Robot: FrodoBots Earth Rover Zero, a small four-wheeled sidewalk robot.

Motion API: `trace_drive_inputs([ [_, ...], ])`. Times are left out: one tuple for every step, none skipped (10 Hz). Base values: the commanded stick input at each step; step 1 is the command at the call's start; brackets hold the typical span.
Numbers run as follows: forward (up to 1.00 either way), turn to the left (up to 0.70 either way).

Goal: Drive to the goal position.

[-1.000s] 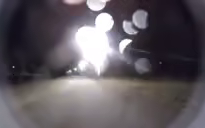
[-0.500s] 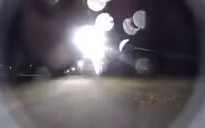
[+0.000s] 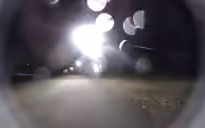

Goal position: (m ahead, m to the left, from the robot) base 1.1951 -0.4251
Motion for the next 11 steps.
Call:
trace_drive_inputs([
  [1.0, 0.4],
  [1.0, 0.13],
  [1.0, 0.0],
  [1.0, 0.0],
  [0.96, 0.0],
  [0.83, 0.0],
  [0.7, 0.0],
  [0.57, 0.0],
  [0.44, 0.0],
  [0.31, 0.0],
  [0.18, 0.0],
])
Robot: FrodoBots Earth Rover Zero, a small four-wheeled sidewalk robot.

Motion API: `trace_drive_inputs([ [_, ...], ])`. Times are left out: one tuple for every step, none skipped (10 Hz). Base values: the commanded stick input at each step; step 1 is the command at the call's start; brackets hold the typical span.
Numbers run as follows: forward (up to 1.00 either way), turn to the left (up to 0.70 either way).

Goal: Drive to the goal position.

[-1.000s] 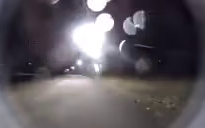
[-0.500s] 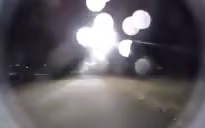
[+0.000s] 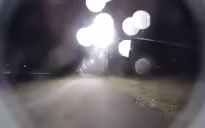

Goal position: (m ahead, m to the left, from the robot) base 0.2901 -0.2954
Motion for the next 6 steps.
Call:
trace_drive_inputs([
  [0.05, 0.0],
  [0.0, 0.0],
  [0.0, 0.0],
  [0.0, 0.0],
  [0.0, 0.0],
  [0.0, 0.0],
])
